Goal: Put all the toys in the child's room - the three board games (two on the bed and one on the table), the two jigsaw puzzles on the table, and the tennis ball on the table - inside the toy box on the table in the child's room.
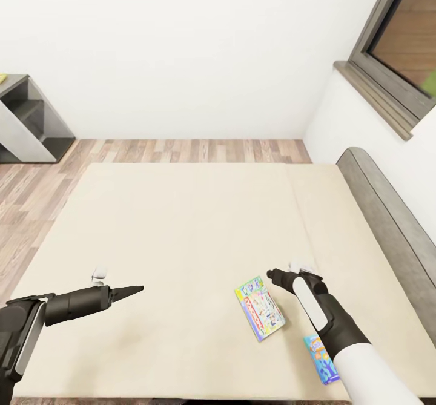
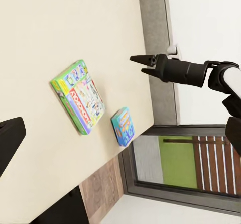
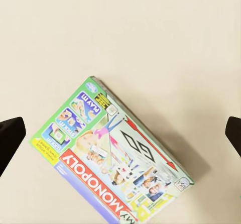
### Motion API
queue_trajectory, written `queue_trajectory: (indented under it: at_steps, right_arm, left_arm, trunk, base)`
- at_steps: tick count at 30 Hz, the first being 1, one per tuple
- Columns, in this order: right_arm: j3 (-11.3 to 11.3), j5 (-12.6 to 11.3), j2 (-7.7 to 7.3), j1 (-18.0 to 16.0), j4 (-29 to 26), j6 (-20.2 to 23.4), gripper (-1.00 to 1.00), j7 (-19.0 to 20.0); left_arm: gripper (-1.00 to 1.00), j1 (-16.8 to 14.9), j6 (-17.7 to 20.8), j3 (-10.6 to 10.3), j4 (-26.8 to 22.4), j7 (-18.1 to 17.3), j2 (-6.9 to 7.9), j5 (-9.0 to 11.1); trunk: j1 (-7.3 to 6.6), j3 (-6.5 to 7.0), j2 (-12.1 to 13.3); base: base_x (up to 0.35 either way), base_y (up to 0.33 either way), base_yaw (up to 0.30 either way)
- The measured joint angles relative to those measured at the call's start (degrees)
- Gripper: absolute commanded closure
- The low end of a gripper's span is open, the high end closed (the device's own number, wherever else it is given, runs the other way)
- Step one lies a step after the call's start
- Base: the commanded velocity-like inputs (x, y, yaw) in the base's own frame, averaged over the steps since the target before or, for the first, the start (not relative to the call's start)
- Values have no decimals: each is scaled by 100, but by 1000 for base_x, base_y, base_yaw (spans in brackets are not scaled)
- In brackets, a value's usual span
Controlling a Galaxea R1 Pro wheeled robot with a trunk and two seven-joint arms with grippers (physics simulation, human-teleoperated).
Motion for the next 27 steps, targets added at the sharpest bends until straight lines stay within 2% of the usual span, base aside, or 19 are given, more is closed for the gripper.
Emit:
queue_trajectory:
  at_steps: [27]
  right_arm:
    - [25,-9,-2,0,1,3,-100,-2]
  left_arm:
    - [-100,0,0,-9,-1,-9,-37,1]
  trunk:
    - [0,-255,0]
  base:
    - [0,0,0]
